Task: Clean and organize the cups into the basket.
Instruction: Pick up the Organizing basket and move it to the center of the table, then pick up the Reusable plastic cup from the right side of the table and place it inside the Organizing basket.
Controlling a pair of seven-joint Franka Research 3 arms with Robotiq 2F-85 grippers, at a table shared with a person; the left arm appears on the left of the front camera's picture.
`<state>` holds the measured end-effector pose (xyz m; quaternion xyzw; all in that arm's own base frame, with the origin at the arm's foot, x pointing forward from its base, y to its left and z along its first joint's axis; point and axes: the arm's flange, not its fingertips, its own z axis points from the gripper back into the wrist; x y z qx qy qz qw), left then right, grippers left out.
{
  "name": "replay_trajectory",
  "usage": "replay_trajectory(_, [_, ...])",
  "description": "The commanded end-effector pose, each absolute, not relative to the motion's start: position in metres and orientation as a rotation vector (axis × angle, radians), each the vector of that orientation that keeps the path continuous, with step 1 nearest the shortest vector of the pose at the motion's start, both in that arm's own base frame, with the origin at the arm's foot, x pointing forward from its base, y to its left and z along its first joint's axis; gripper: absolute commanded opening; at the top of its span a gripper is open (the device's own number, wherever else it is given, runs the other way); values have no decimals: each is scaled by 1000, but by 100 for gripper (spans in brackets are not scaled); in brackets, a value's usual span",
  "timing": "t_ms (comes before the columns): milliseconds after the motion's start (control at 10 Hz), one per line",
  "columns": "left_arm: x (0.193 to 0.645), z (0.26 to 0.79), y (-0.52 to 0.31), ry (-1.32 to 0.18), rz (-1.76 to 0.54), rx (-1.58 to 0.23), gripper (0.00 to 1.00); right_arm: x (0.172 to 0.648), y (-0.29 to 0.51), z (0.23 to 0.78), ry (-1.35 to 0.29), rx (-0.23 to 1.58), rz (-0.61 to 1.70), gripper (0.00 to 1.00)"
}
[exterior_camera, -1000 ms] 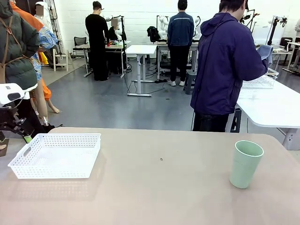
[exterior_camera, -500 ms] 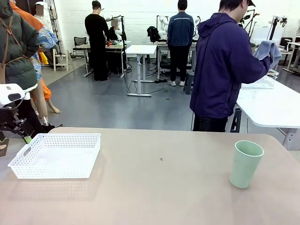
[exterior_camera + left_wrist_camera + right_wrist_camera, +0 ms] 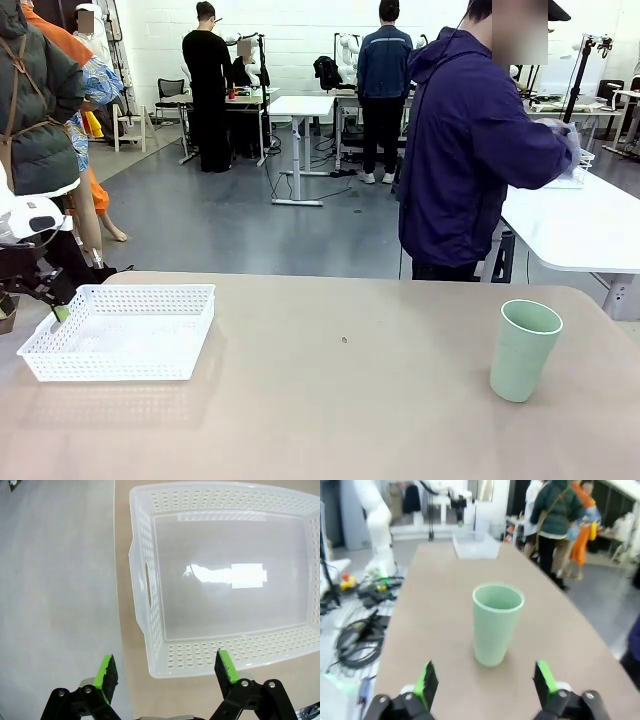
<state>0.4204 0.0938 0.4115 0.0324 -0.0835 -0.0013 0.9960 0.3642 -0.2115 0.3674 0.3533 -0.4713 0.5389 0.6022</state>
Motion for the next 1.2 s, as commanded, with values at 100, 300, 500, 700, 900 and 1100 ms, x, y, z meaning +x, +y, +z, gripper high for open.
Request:
replay_trajectory(100, [436, 393, 99, -135, 14, 32, 100, 385, -194, 334, -942, 874, 1243, 100])
replay_trajectory(300, [437, 379, 100, -113, 4, 30, 100, 391, -175, 315, -871, 875, 1217, 100])
replay_trajectory(500, [438, 373, 99, -127, -7, 31, 100, 395, -170, 304, -838, 871, 1154, 100])
replay_trajectory(700, [434, 373, 99, -95, 3, 50, 100, 395, -174, 304, -866, 878, 1193, 100])
replay_trajectory(900, [434, 373, 99, -95, 3, 50, 100, 395, -174, 304, -866, 878, 1193, 100])
replay_trajectory(1100, [434, 373, 99, -95, 3, 50, 100, 395, -174, 304, -866, 878, 1193, 100])
